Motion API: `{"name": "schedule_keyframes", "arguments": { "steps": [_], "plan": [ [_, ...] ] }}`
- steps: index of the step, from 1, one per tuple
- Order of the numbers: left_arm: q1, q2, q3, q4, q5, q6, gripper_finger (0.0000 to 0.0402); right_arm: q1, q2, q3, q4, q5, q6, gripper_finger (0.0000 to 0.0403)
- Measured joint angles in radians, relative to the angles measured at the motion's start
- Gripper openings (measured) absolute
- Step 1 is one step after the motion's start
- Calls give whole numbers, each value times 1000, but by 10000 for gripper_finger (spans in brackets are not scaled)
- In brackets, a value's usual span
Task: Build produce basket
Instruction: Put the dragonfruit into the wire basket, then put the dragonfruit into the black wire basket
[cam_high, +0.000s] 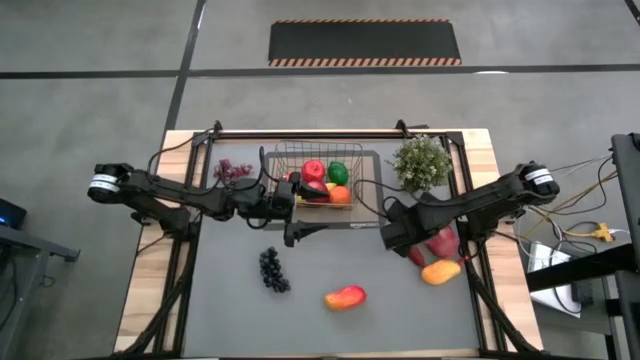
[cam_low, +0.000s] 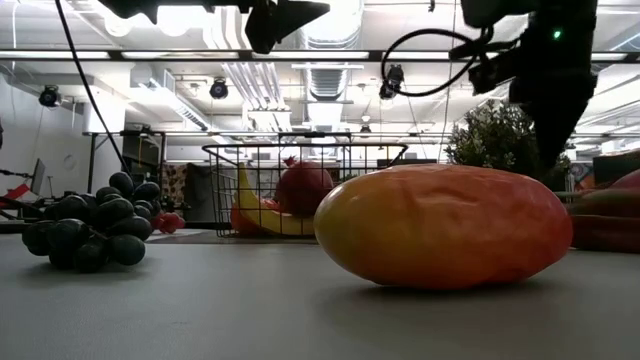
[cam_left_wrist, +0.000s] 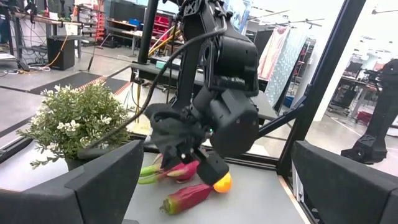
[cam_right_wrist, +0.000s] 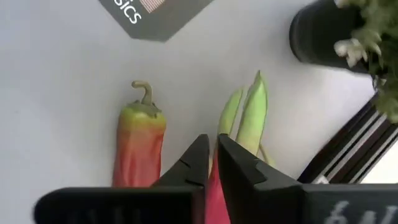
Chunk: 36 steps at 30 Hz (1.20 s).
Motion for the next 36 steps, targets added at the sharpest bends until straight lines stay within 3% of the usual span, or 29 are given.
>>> {"name": "schedule_keyframes", "arguments": {
  "steps": [7,13,20,25,29,32,36],
  "plan": [
    [0,-1,0,0,0,3,393,-3,-23,-1,-38,-19,51,116],
    [0,-2,0,0,0,26,393,-4,62,-5,-38,-19,57,206],
    [0,-2,-2,-1,0,25,393,-31,212,-23,-100,-19,84,254],
    [0,-2,-2,-1,0,24,393,-41,314,-31,-93,8,67,250],
    [0,-2,-2,0,5,22,393,-41,354,-30,-75,17,69,217],
    [-1,-2,-2,0,6,23,393,-41,359,-27,-72,17,83,162],
    [-1,-3,-2,0,6,26,393,-41,327,-27,-59,17,83,59]
  ]
}}
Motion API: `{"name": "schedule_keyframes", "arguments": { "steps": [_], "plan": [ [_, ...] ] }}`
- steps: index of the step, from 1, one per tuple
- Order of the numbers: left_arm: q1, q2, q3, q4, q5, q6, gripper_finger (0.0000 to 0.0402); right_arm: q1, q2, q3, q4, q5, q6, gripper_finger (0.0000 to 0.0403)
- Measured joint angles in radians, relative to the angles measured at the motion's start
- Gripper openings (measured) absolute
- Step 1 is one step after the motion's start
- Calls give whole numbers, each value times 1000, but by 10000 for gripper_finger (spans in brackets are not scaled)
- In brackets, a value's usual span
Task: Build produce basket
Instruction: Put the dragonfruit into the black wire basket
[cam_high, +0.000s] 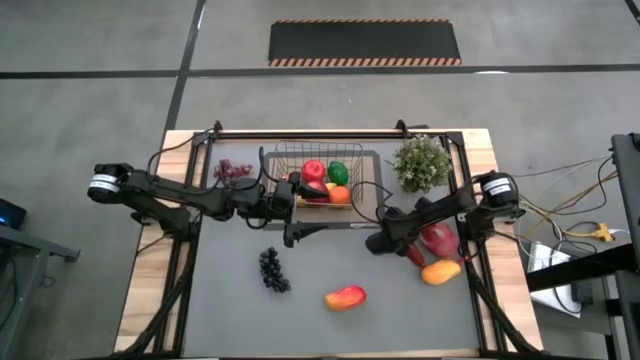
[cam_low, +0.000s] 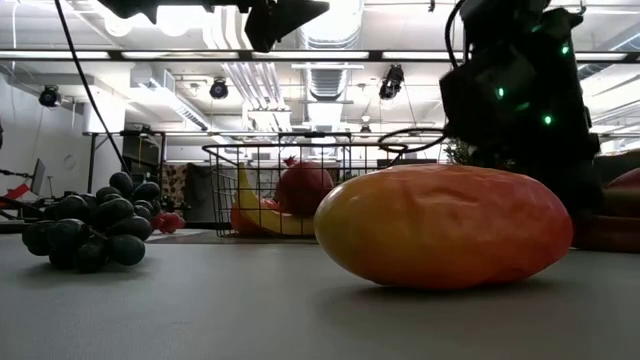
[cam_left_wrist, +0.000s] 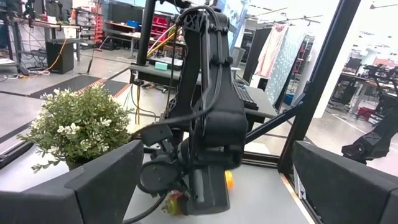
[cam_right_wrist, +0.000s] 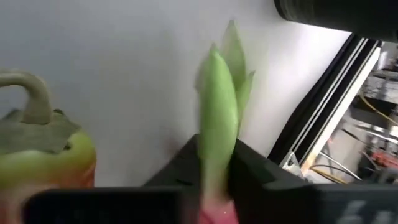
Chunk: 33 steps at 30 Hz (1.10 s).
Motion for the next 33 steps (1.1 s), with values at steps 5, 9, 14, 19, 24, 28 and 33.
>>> {"name": "schedule_keyframes", "arguments": {
  "steps": [5,9,14,19,24,28,33],
  "plan": [
    [0,0,-1,0,0,0,393,0,-84,0,6,0,0,18],
    [0,0,-2,0,1,0,393,0,-179,0,11,10,-5,11],
    [0,0,-2,0,1,0,393,13,-315,0,83,28,-87,10],
    [-1,0,-4,1,2,2,393,16,-465,8,262,81,-254,9],
    [-3,-1,-22,51,4,3,393,16,-597,-19,621,179,-533,9],
    [-3,-3,-31,112,4,3,393,9,-645,-67,965,219,-784,9],
    [-1,-49,-26,118,4,-7,393,-15,-665,-86,1238,259,-967,9]
  ]
}}
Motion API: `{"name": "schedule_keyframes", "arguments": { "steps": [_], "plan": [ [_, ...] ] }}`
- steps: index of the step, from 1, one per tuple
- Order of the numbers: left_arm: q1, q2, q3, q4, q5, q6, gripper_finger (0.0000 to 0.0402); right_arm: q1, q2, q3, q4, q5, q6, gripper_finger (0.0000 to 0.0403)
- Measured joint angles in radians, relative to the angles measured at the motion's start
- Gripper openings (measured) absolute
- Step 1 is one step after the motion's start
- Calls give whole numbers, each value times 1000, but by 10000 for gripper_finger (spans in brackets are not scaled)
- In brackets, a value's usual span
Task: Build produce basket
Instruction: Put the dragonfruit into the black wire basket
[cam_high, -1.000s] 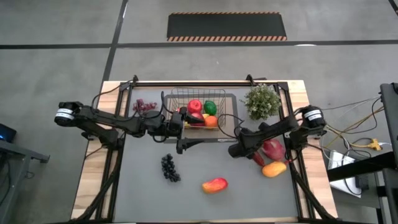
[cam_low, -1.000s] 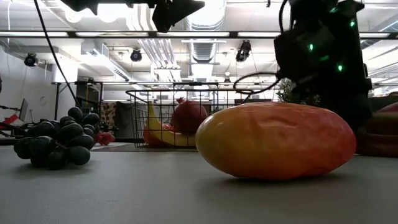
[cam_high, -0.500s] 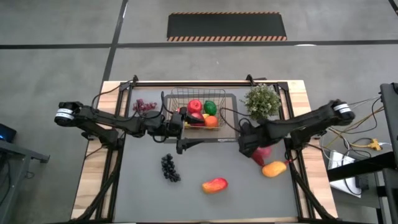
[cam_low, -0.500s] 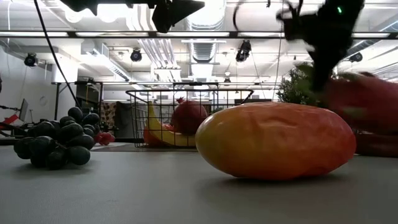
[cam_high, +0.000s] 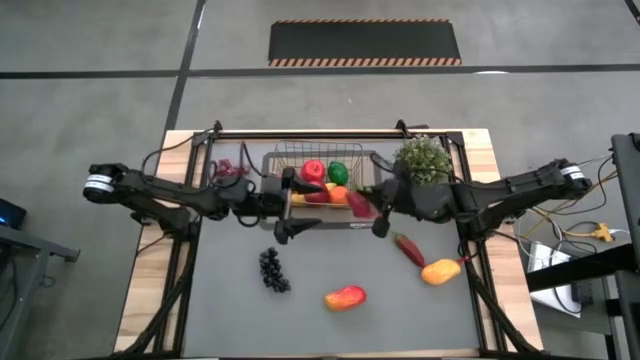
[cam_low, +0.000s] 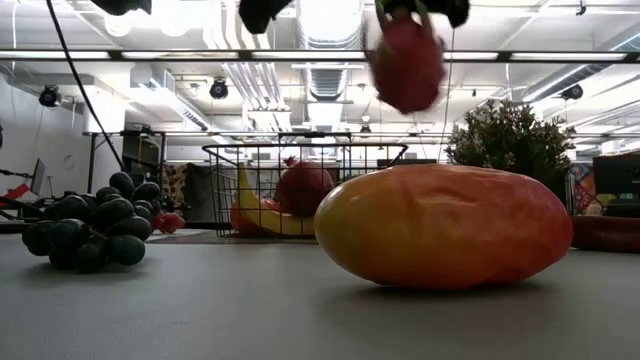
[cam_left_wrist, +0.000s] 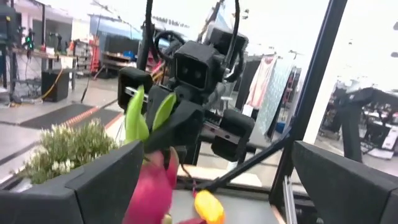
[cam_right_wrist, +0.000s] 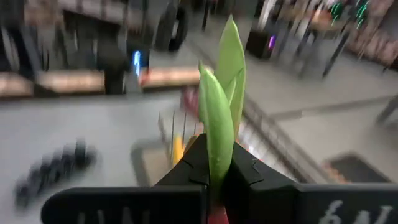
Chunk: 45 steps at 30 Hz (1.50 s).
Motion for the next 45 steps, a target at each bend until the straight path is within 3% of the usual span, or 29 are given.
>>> {"name": "schedule_keyframes", "arguments": {
  "steps": [8,12,21,28,33,37,45],
  "plan": [
    [1,-38,-5,-4,-1,8,393,-153,181,-188,693,4,-103,9],
    [2,-40,-5,-5,-7,7,393,-264,316,-219,864,6,-45,9],
    [2,-41,-6,-14,-7,0,393,-364,483,-157,909,11,39,11],
    [2,-40,-6,-22,-7,0,393,-367,513,-141,905,177,50,13],
    [2,-41,-6,-22,-7,1,393,-368,513,-141,877,186,50,20],
    [2,-41,-6,-22,-7,3,393,-368,513,-141,859,186,43,55],
    [2,-41,-6,-22,-7,3,393,-366,494,-142,819,187,38,168]
  ]
}}
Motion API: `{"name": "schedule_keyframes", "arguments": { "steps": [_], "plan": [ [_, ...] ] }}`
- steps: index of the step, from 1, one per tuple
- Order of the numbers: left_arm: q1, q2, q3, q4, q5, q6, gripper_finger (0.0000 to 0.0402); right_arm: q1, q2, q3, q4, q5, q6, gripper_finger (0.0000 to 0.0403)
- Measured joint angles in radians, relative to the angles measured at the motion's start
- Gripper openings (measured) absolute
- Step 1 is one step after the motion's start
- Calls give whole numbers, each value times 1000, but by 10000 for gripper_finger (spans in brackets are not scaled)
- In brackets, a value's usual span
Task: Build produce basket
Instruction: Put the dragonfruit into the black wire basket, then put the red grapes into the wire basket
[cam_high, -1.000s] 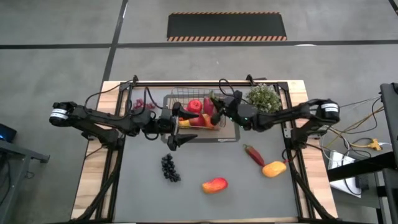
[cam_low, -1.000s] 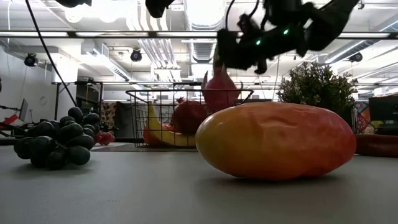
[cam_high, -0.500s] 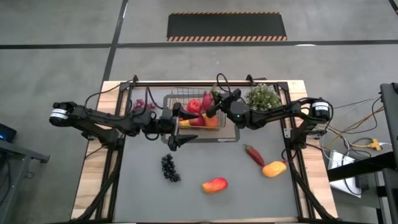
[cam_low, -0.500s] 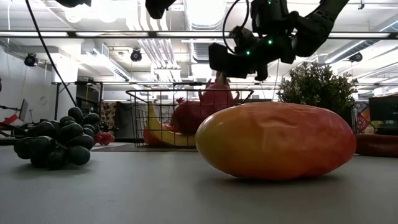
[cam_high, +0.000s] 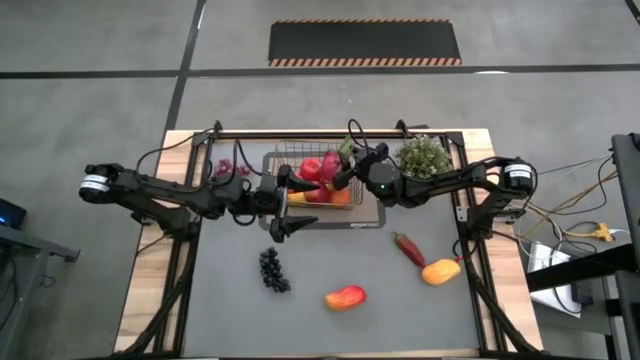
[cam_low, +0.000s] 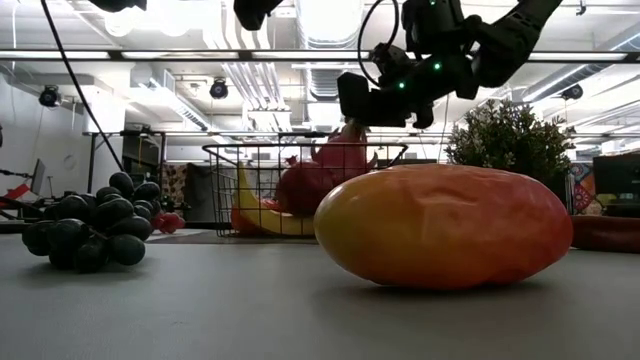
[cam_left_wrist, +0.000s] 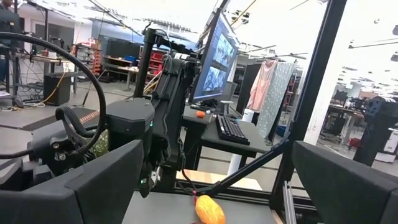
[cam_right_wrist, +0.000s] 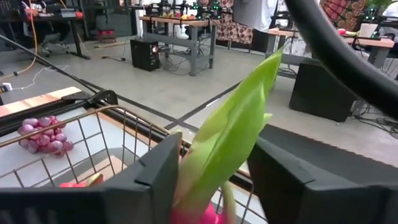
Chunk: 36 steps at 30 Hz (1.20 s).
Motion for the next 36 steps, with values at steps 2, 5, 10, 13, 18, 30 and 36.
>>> {"name": "schedule_keyframes", "arguments": {
  "steps": [2,5,10,13,18,30,36],
  "plan": [
    [0,0,0,0,0,0,393,0,-19,0,-34,-1,2,193],
    [0,-1,0,-9,-3,0,393,0,-56,0,-100,-1,12,225],
    [0,-8,0,-35,-52,2,393,7,-136,-1,-197,-2,12,260],
    [0,-18,0,-63,-59,2,393,21,-191,-1,-256,-3,12,272],
    [0,-23,0,-81,-86,-2,393,47,-278,-1,-327,-5,-12,279],
    [28,-60,21,-439,-374,-110,393,193,-478,-1,-507,-9,-129,253],
    [150,-115,74,-910,-484,-225,393,295,-540,-2,-577,-10,-146,239]
  ]
}}
